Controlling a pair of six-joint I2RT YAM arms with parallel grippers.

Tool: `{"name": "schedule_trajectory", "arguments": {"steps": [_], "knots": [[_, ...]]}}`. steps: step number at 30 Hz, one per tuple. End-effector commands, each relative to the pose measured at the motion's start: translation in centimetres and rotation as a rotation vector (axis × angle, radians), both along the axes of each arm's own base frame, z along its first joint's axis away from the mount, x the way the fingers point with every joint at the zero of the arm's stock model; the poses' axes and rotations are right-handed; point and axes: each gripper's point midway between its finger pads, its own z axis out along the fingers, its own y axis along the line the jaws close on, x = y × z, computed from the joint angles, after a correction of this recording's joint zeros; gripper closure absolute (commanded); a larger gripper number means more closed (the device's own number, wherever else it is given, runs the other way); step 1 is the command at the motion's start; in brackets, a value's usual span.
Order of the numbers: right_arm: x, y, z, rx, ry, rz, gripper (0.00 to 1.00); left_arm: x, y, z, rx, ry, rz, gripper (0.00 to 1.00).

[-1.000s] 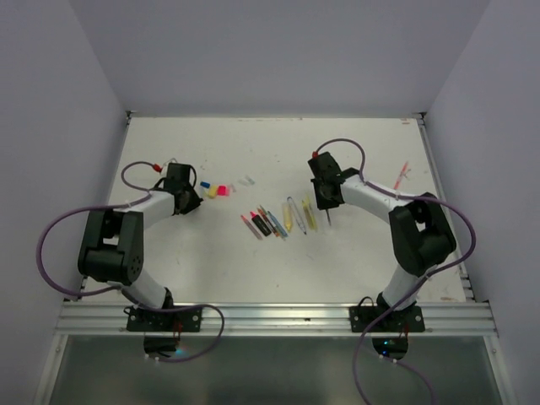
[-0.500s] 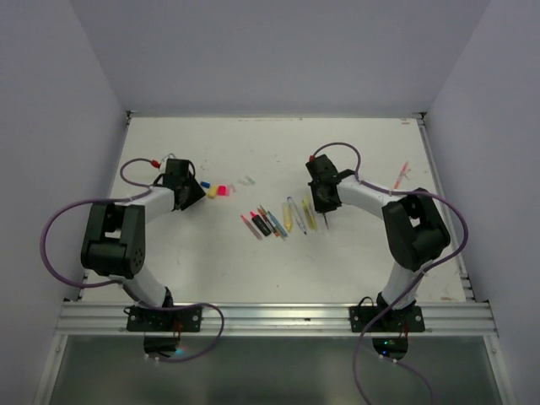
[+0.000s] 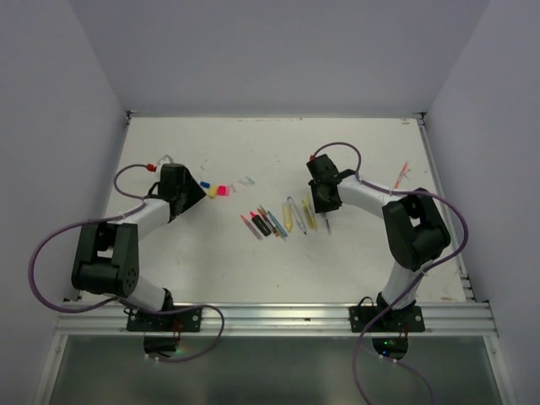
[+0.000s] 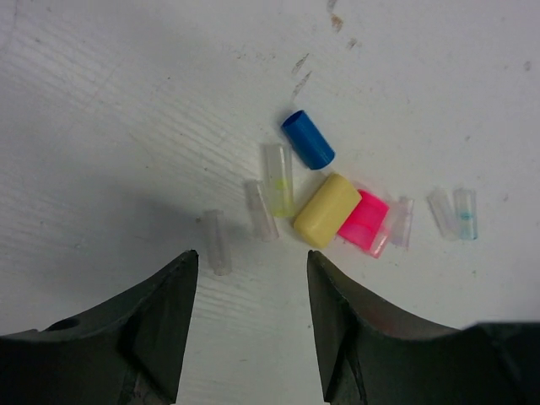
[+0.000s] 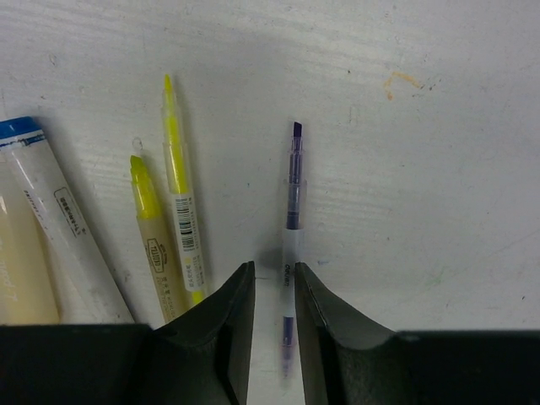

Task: Open the pen caps

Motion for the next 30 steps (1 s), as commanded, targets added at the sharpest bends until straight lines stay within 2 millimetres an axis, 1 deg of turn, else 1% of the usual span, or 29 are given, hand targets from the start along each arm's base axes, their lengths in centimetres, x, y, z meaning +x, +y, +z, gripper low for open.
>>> {"name": "schedule_trajectory", "arguments": {"steps": [1,3,4,6,7,8,9,10,11,12,13,14,15,17,18,19,20,21,22,23,24,25,27,28,29,30], "knots": [[0.8,0.6,0.6,0.037,-0.026,0.005,0.7,2.2,-0.9,4.7,-0.043,-0.178,-0.004,0.42],[0.8,0.7,0.6,0.041,-0.023,0.002,0.68,2.3,-1.2,5.6,-0.05,-0.197,-0.015,0.41],[0.8,0.8,0.6,0.046,-0.024,0.001,0.68,2.3,-1.3,6.4,-0.057,-0.216,-0.021,0.41],[1.0,0.8,1.3,0.052,-0.041,-0.002,0.68,2.1,-1.8,7.3,-0.075,-0.237,-0.04,0.39],[1.1,0.7,1.7,0.054,-0.049,-0.006,0.68,2.1,-2.2,8.4,-0.083,-0.268,-0.054,0.39],[1.8,0.9,3.3,0.065,-0.081,-0.01,0.68,2.0,-2.5,8.8,-0.085,-0.278,-0.07,0.38],[1.5,0.3,3.9,0.046,-0.07,-0.02,0.68,1.9,-3.0,9.4,-0.088,-0.291,-0.085,0.37],[2.0,-0.2,4.9,0.042,-0.092,-0.042,0.68,1.6,-4.2,10.2,-0.093,-0.311,-0.117,0.37],[2.9,-0.4,6.3,0.055,-0.124,-0.061,0.68,1.4,-4.8,10.7,-0.096,-0.323,-0.134,0.36],[3.1,-0.8,7.4,0.071,-0.134,-0.08,0.63,1.4,-5.4,11.2,-0.098,-0.341,-0.151,0.36],[3.9,-2.1,8.2,0.083,-0.148,-0.12,0.6,1.0,-6.7,11.7,-0.109,-0.356,-0.186,0.35],[4.6,-2.7,9.0,0.099,-0.167,-0.142,0.57,0.9,-7.5,12.0,-0.117,-0.366,-0.209,0.35],[5.3,-4.4,9.5,0.11,-0.179,-0.194,0.55,0.8,-9.0,12.7,-0.138,-0.383,-0.252,0.35],[6.5,-6.6,10.3,0.112,-0.204,-0.256,0.55,0.4,-10.7,13.2,-0.174,-0.401,-0.307,0.35],[6.9,-7.9,10.4,0.114,-0.21,-0.298,0.55,0.3,-11.6,13.7,-0.192,-0.419,-0.338,0.35],[7.5,-10.6,10.4,0.112,-0.217,-0.371,0.55,0.0,-12.6,14.1,-0.2,-0.426,-0.368,0.35],[7.7,-11.9,10.3,0.109,-0.221,-0.404,0.55,-0.3,-13.2,14.2,-0.203,-0.433,-0.391,0.35],[8.3,-14.2,10.4,0.105,-0.244,-0.464,0.56,-0.6,-14.3,14.6,-0.215,-0.448,-0.422,0.35],[8.5,-15.7,10.3,0.08,-0.26,-0.504,0.55,-0.8,-14.8,14.9,-0.22,-0.459,-0.437,0.35],[8.5,-16.9,9.9,0.065,-0.263,-0.536,0.52,-1.2,-15.1,14.7,-0.223,-0.457,-0.451,0.35],[8.9,-18.1,9.9,0.058,-0.28,-0.573,0.48,-1.6,-15.9,14.9,-0.235,-0.468,-0.477,0.35],[8.9,-20.0,9.3,0.039,-0.278,-0.625,0.43,-1.7,-16.3,14.7,-0.239,-0.469,-0.489,0.35],[9.2,-22.0,8.7,0.036,-0.282,-0.686,0.39,-2.3,-17.1,14.6,-0.259,-0.464,-0.523,0.35],[9.2,-22.6,8.4,0.031,-0.283,-0.704,0.37,-2.5,-17.4,14.6,-0.269,-0.466,-0.539,0.35],[9.3,-23.0,7.6,0.028,-0.271,-0.719,0.37,-2.7,-17.6,14.4,-0.274,-0.466,-0.556,0.35],[9.6,-23.4,7.5,0.033,-0.28,-0.73,0.36,-3.1,-18.0,15.0,-0.29,-0.485,-0.584,0.35]]}}
